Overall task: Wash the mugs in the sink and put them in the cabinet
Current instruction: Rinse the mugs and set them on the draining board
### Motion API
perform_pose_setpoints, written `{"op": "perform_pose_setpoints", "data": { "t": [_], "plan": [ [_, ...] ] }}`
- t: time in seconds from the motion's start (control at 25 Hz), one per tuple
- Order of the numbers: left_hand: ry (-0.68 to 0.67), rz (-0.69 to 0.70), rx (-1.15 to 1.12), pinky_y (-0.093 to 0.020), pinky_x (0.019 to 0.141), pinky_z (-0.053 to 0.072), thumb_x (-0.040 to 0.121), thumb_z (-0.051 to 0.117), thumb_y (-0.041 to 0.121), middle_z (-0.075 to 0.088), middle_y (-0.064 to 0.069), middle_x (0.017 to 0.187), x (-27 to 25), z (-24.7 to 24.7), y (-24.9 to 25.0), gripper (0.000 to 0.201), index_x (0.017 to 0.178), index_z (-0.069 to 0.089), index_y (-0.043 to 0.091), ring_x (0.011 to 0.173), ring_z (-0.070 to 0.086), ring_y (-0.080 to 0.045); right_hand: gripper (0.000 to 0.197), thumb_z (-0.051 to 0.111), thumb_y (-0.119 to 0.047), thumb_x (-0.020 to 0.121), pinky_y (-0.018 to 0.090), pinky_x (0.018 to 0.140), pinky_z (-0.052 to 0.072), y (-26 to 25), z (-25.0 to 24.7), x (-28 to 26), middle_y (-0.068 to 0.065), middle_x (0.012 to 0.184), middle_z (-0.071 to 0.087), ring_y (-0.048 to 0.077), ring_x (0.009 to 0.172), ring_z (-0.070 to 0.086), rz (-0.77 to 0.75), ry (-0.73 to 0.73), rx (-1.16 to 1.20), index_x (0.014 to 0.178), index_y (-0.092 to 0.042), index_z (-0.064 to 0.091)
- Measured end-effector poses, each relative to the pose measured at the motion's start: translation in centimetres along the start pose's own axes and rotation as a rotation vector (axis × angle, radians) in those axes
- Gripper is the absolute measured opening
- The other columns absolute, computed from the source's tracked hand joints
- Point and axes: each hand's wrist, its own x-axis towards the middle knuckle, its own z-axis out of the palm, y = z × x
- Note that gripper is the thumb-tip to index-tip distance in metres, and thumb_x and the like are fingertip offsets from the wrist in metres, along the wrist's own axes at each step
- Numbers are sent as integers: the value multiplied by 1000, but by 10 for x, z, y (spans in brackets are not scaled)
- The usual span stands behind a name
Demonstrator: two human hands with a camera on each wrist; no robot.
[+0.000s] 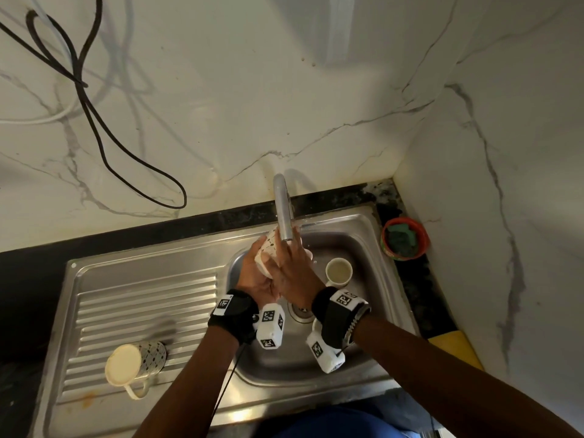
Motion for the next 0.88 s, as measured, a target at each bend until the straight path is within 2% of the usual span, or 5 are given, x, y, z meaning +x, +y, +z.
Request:
{"op": "perform_pose_setpoints", "data": {
  "t": [0.16,0.4,0.52,0.72,0.88],
  "plan": [
    [40,-63,33,-34,72,59,82,74,62,72,-10,111,-3,-8,-5,69,130,68,14,87,69,-25,61,31,-44,106,57,114,44,25,-17,17,25,166,23,41,151,31,316,-50,183,159,-13,24],
    [-72,46,302,-43,97,54,87,73,53,58,-27,142,-6,-28,7,71,143,55,13,128,59,-44,34,73,-40,96,44,86,64,27,-71,6,3,120,73,22,108,74,442,-254,1119,125,-27,60],
    [-136,105,596,-58,105,50,71,92,26,59,-21,143,-7,-40,25,75,139,60,21,130,60,-39,39,88,-30,82,46,86,64,39,-71,1,4,115,73,16,102,74,308,-178,929,111,-17,65],
    [-187,175,867,-61,103,53,81,74,-12,64,-14,138,-2,-40,34,81,147,53,29,127,62,-35,48,89,-44,76,36,101,54,40,-55,-8,4,137,55,18,117,58,3,-2,163,108,-14,71],
    [-93,248,834,-57,97,56,83,58,-24,64,-12,138,6,-39,27,77,145,55,23,128,61,-36,43,86,-45,78,38,99,55,41,-49,-11,2,140,56,19,118,60,50,89,228,103,-15,69]
  ]
}}
